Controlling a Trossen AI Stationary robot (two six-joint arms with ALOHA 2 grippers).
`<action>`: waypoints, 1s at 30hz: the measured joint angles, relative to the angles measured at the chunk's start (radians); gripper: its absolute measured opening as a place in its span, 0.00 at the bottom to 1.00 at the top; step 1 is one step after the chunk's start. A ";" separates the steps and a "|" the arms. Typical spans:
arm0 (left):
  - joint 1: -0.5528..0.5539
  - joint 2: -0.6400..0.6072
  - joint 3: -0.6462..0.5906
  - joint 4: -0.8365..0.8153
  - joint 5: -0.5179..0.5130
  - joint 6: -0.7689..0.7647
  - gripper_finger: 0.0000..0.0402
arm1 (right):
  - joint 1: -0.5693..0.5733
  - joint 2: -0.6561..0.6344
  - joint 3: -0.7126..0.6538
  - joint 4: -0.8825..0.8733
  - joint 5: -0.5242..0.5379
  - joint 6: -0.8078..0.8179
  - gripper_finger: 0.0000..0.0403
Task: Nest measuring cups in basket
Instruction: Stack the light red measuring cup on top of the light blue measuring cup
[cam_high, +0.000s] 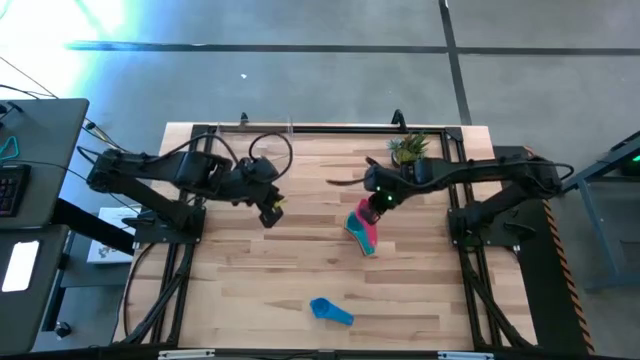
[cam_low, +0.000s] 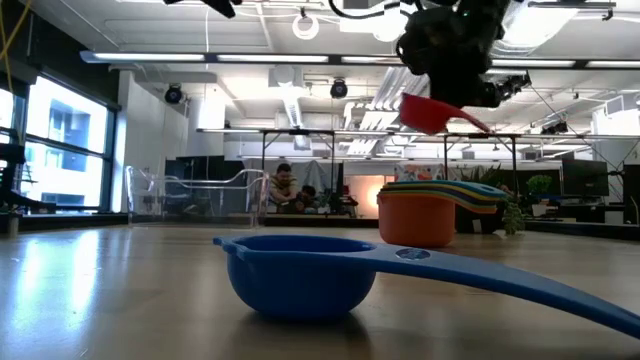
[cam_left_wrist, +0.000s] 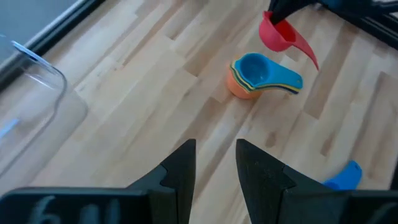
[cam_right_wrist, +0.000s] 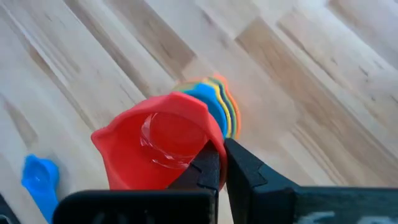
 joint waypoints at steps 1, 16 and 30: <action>0.012 0.000 0.000 0.000 0.000 0.009 0.26 | -0.012 0.000 0.000 0.018 -0.011 -0.002 0.00; 0.202 -0.010 0.000 0.000 0.105 0.243 0.26 | -0.098 0.000 0.075 0.155 -0.118 -0.030 0.00; 0.322 -0.010 0.000 0.000 0.153 0.369 0.26 | -0.097 0.175 0.264 -0.156 -0.133 -0.045 0.00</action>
